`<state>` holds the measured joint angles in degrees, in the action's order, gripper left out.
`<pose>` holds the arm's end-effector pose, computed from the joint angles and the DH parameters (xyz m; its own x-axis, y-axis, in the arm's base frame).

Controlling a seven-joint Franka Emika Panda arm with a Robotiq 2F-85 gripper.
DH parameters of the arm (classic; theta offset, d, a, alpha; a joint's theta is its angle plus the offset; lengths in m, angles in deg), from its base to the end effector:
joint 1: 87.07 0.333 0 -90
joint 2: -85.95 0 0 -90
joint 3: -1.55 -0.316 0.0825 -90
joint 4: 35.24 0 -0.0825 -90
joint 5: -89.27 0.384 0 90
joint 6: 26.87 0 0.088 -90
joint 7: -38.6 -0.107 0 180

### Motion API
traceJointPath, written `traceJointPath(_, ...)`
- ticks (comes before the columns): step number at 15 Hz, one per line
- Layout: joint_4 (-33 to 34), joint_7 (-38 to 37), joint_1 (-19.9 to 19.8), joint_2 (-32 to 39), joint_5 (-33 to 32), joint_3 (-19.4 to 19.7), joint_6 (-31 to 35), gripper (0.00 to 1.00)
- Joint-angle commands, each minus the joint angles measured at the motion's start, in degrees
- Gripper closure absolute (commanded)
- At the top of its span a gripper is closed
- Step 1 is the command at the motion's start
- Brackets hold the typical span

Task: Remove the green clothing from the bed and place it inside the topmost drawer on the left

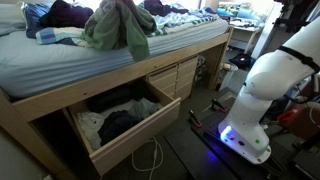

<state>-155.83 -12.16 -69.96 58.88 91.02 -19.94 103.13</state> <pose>0.3385 0.3194 0.6592 0.8431 -0.2717 0.4641 -0.1058 -0.9299 -0.3522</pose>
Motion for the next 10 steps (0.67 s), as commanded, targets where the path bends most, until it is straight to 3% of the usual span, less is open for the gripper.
traceJointPath(1, -0.2, 0.7, -1.6, -1.0, 1.0, -1.2, -0.5, 0.86)
traceJointPath(4, -0.7, 0.7, -1.6, -1.7, 1.0, -1.2, -0.5, 0.86)
traceJointPath(5, -0.8, 0.7, -1.6, -1.7, 1.0, -1.2, -0.5, 0.97)
traceJointPath(10, -4.0, 7.1, 2.1, -1.3, 8.7, 0.6, -1.6, 0.97)
